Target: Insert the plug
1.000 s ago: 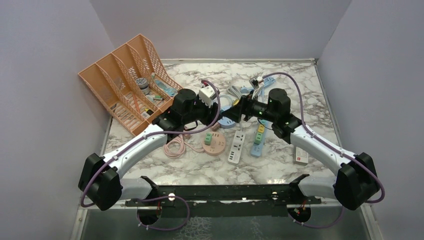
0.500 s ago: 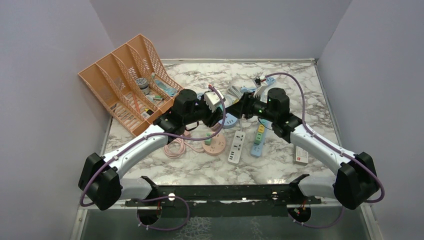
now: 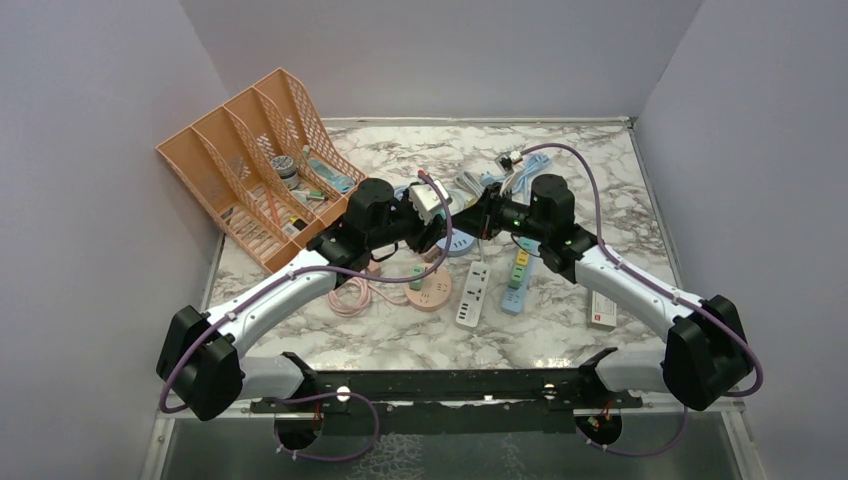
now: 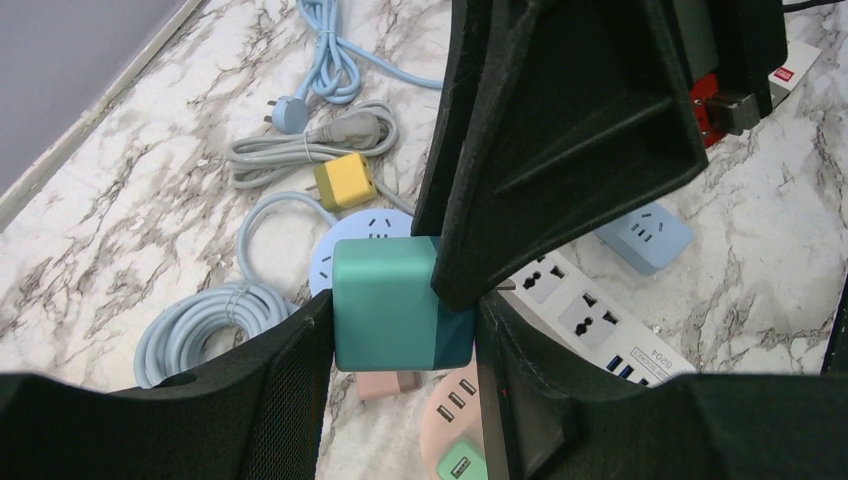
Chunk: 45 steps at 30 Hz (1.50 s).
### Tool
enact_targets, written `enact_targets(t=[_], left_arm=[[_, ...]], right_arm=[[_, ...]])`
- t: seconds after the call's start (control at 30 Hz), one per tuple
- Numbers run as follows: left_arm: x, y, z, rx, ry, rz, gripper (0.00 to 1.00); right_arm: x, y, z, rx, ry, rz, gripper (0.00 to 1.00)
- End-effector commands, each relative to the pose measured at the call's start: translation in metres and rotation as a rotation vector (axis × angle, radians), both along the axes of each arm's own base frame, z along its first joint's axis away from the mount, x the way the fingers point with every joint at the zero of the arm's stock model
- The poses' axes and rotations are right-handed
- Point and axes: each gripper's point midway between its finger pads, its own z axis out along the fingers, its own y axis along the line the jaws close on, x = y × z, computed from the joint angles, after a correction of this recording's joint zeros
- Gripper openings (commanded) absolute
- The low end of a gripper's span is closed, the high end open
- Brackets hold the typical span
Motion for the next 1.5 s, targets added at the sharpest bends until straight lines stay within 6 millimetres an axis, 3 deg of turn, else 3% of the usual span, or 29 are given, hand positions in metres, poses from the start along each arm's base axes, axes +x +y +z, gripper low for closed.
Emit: enact_targets(t=[0.0, 0.17, 0.27, 0.33, 0.37, 0.6, 0.8, 1.07, 1.2, 1.33, 1.47], left_arm=[[-0.001, -0.005, 0.032, -0.078, -0.043, -0.002, 0.46], [-0.004, -0.004, 0.033, -0.081, 0.054, 0.029, 0.73], [-0.012, -0.001, 0.035, -0.079, 0.116, 0.025, 0.84], [-0.017, 0.004, 0.035, -0.088, 0.156, 0.025, 0.98], [-0.018, 0.007, 0.037, -0.099, 0.167, 0.030, 0.99], [-0.023, 0.030, 0.059, -0.236, 0.272, 0.042, 0.99], [-0.034, 0.050, 0.078, -0.357, 0.367, -0.033, 0.98], [-0.081, 0.043, 0.066, -0.356, 0.580, -0.284, 0.93], [-0.091, 0.043, 0.068, -0.359, 0.596, -0.340, 0.91], [-0.087, 0.042, 0.061, -0.356, 0.619, -0.325, 0.82], [-0.084, 0.039, 0.062, -0.363, 0.641, -0.324, 0.64]], right_arm=[[-0.008, 0.009, 0.012, 0.012, -0.056, 0.080, 0.01], [-0.008, 0.009, 0.020, 0.012, -0.082, 0.082, 0.01], [-0.007, 0.008, 0.023, 0.009, -0.089, 0.072, 0.01], [-0.007, 0.008, 0.025, 0.011, -0.096, 0.079, 0.01], [-0.008, 0.009, 0.025, 0.012, -0.101, 0.085, 0.01], [-0.017, 0.011, 0.031, 0.008, -0.166, 0.156, 0.01], [-0.038, 0.018, 0.042, 0.051, -0.226, 0.301, 0.01], [-0.068, 0.025, 0.058, 0.114, -0.270, 0.511, 0.01], [-0.075, 0.026, 0.058, 0.130, -0.263, 0.565, 0.01], [-0.080, 0.026, 0.060, 0.139, -0.272, 0.603, 0.01], [-0.084, 0.025, 0.059, 0.144, -0.286, 0.628, 0.01]])
